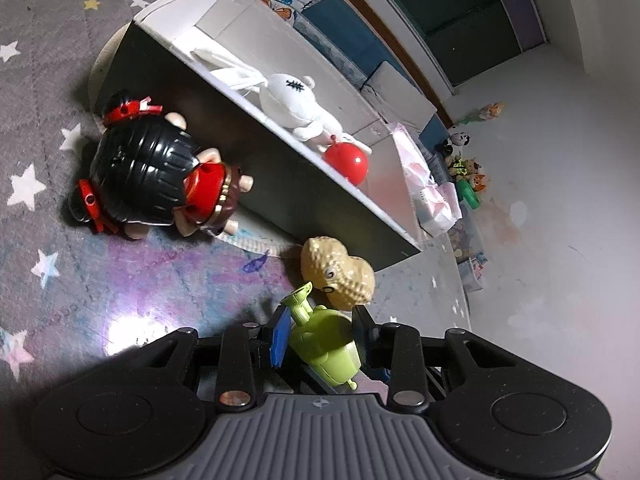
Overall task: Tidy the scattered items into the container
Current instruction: 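Lift the green toy with the right gripper over the box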
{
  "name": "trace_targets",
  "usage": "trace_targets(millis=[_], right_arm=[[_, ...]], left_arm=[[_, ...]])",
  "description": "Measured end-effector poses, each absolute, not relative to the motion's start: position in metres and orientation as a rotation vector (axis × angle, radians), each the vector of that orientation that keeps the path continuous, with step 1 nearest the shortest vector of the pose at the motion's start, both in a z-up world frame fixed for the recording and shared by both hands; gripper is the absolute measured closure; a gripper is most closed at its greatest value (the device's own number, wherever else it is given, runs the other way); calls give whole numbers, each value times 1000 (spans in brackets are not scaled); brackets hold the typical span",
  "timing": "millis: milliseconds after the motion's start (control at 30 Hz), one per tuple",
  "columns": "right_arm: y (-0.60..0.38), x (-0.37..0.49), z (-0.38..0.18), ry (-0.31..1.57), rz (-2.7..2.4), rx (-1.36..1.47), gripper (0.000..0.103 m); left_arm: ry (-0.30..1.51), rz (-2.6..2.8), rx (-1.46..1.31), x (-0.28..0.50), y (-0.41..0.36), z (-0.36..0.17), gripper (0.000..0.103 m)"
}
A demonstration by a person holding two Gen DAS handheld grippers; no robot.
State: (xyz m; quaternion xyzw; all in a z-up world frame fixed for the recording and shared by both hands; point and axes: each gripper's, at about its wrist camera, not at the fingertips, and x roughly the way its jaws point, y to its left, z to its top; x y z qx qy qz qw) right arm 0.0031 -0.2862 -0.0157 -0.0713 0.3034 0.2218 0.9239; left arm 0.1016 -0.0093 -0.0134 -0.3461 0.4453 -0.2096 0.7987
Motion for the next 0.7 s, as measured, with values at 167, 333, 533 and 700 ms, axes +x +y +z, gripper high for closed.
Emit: trace_targets(millis=[167, 333, 533, 700], right_arm=[[-289, 4, 2, 602, 450, -151, 54], [-294, 18, 28, 573, 450, -138, 54], [-294, 56, 52, 551, 459, -155, 54], [-291, 103, 60, 615, 488, -145, 54]], left_arm=[[921, -474, -741, 101, -11, 3, 67], [874, -503, -744, 113, -13, 26, 67], [826, -506, -749, 145, -13, 48, 67], [842, -483, -787, 182, -8, 45, 67]])
